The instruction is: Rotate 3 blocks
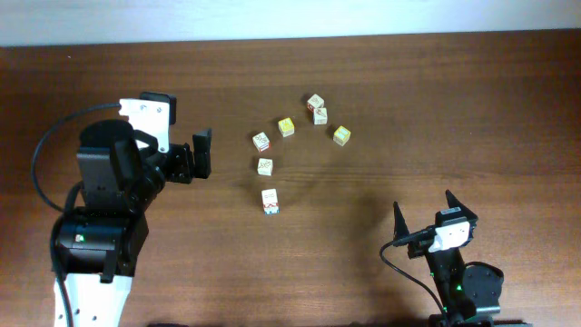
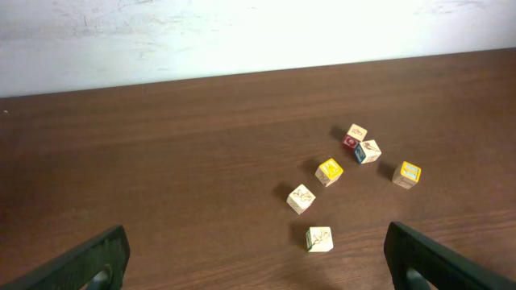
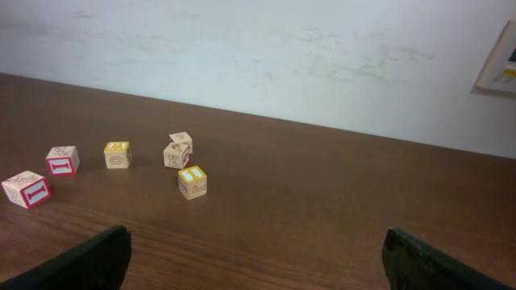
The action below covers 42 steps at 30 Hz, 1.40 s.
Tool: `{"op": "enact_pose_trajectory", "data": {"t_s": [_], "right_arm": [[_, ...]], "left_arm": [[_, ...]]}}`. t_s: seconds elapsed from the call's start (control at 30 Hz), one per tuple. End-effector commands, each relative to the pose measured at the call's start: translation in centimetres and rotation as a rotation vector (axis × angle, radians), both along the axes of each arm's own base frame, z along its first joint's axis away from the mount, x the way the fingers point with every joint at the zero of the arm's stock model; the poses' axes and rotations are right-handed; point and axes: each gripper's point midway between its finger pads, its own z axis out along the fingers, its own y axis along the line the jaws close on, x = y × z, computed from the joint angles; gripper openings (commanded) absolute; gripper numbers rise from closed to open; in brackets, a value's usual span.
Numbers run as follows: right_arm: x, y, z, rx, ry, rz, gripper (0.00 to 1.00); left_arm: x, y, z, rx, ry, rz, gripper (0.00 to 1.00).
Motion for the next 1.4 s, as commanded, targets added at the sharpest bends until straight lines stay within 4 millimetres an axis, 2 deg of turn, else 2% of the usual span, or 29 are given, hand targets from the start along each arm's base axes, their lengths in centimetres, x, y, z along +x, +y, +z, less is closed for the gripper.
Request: {"op": "enact_pose_trajectory", "data": {"t_s": [0.0,0.4,0.47,0.57,0.73,0.87,1.1,1.2,1.37], "right_arm": [[0.0,-0.4,-0.2,0.000,-0.002,-0.023,0.99],[0.0,-0.4,-0.2,0.000,-0.002,-0.023,0.99],[0.0,-0.4,-0.2,0.000,-0.002,-0.023,0.99],[0.0,-0.4,-0.2,0.000,-0.002,-0.023,0.99],[0.0,-0.4,-0.2,0.000,-0.002,-0.023,0.98],[0.0,-0.4,-0.2,0.000,-0.002,-0.023,0.99],[0.0,-0.4,-0.2,0.000,-0.002,-0.023,0.98],[0.0,-0.4,-0.2,0.000,-0.002,-0.023,0.98],[0.0,-0.4,-0.2,0.000,-0.002,-0.023,0.99]], "left_arm": [[0.0,0.2,0.7,0.019,-0.021,0.000,0.99],[-0.1,0.2,0.5,0.019,-0.013,0.000,0.99],[-0.4,0.7,-0.1,0.035,-0.001,0.022,0.99],[-1.9,1.3,-0.5,0.103,-0.044,0.012,0.99],[-5.7,1.8,-3.5,0.212,-0.334,-0.021,0.99],[-7.5,3.2,-6.0,0.216,-0.531,0.050,0.99],[-8.9,4.1,-12.2,0.271,-0.569,0.075,0.99],[-9.0,4.1,-14.7,0.271,-0.484,0.064,0.99],[-9.0,4.0,-14.7,0.271,-0.487,0.063,0.99]]}}
